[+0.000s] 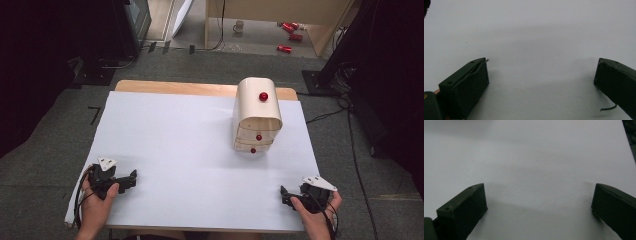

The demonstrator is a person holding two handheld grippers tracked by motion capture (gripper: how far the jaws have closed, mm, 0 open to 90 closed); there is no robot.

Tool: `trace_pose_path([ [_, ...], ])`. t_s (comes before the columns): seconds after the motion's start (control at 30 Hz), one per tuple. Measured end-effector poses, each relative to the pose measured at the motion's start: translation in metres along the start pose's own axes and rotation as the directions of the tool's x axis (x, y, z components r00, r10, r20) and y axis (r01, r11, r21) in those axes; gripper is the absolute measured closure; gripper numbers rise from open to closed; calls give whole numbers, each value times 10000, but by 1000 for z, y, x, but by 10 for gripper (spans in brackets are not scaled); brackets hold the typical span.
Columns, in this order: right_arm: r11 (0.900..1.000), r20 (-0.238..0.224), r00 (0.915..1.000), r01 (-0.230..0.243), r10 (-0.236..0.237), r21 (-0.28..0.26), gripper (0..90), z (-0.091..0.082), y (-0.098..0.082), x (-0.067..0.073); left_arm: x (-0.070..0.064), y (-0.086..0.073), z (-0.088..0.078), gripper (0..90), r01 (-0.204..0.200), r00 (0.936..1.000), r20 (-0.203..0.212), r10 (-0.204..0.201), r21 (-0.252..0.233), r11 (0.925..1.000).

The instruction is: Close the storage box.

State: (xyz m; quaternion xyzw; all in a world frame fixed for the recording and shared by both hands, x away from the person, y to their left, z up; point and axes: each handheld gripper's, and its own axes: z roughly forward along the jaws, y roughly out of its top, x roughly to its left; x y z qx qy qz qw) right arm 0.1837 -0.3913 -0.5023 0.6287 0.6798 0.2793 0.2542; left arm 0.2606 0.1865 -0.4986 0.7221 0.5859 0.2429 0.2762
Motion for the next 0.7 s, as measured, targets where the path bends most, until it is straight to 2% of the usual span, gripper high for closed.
trace_pose_path([
  [0.2,9997,15,10000,-79,80,-224,0,0,-3,0,0,0,0,0,-3,10000,3,3,4,10000],
  [0.7,9995,-99,9999,-126,123,-302,0,0,-4,-2,0,0,0,0,-1,10000,1,1,-4,10000],
])
